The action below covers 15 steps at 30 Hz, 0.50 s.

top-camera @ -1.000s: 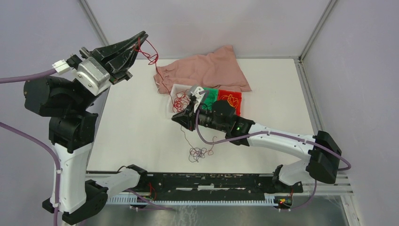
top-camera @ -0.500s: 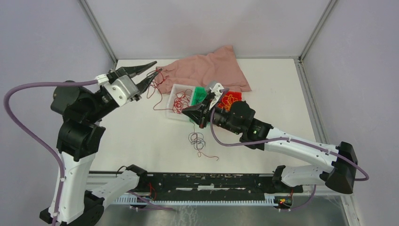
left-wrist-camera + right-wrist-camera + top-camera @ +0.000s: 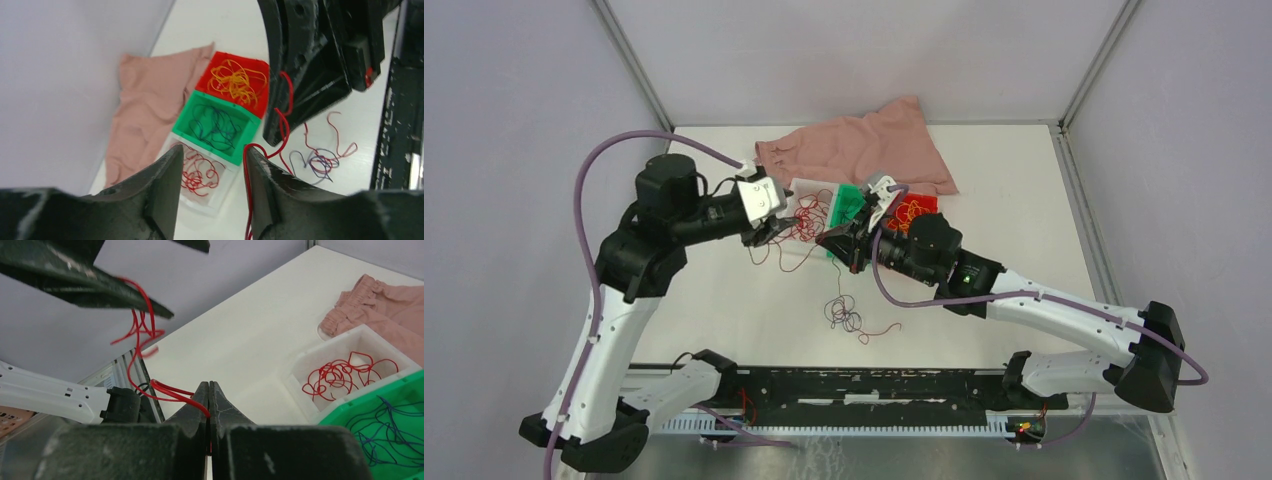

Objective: Untangle the cables

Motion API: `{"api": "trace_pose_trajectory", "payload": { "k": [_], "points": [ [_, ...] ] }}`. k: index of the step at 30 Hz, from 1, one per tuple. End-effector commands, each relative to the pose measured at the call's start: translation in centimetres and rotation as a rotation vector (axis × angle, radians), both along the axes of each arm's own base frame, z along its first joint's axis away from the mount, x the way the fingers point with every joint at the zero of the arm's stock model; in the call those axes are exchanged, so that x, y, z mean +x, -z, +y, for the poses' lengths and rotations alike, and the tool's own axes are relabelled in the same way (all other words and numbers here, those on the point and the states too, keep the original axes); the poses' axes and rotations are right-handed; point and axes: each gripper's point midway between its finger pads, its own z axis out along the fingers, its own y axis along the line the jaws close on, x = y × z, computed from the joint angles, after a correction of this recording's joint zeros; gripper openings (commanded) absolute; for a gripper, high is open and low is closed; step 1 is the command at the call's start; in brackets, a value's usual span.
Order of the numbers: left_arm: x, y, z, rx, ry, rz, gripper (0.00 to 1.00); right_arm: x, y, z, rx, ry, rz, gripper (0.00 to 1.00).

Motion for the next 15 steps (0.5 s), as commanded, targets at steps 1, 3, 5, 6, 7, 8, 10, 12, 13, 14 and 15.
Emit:
{"api": "trace_pose_trajectory", "payload": {
  "k": [1, 3, 5, 6, 7, 8, 10, 12, 13, 14, 15],
  "points": [
    [-1.2, 3.9, 0.0, 0.106, 0.079, 0.082, 0.62, 1.0, -1.9, -0.5, 0.025, 0.048, 0.011, 0.00],
    [-1.2, 4.3, 0.0, 0.115, 0.076, 0.100, 0.67, 1.3, -1.5, -0.7, 0.011, 0.067, 0.019, 0.00],
    [-1.4, 4.3, -0.2, 0.109, 0.091, 0.102, 0.70, 1.7, -1.2, -0.9, 0.007, 0.086, 0.031, 0.00],
    [-1.6, 4.4, -0.3, 0.108, 0.105, 0.106, 0.71, 2.0, -1.1, -1.0, 0.005, 0.095, 0.034, 0.00],
    [-2.0, 4.5, -0.4, 0.113, 0.124, 0.107, 0.73, 2.2, -0.9, -1.0, -0.002, 0.102, 0.040, 0.00],
    [-2.4, 4.8, -0.4, 0.122, 0.147, 0.115, 0.75, 2.3, -0.6, -1.1, -0.013, 0.111, 0.045, 0.00],
    [-3.4, 5.9, -0.5, 0.147, 0.198, 0.154, 0.77, 2.6, -0.4, -1.0, -0.027, 0.116, 0.053, 0.00],
    [-4.5, 7.4, -0.6, 0.168, 0.252, 0.218, 0.80, 2.4, -0.5, -0.7, -0.021, 0.099, 0.057, 0.00],
    [-5.0, 8.2, -0.8, 0.163, 0.272, 0.255, 0.82, 2.3, -0.4, -0.6, -0.019, 0.091, 0.065, 0.00],
    [-5.4, 8.9, -0.9, 0.156, 0.291, 0.285, 0.83, 2.2, -0.5, -0.4, -0.014, 0.083, 0.071, 0.00],
    [-5.4, 9.5, -1.2, 0.142, 0.303, 0.295, 0.84, 2.0, -0.7, -0.1, -0.008, 0.066, 0.075, 0.00]
  ]
}}
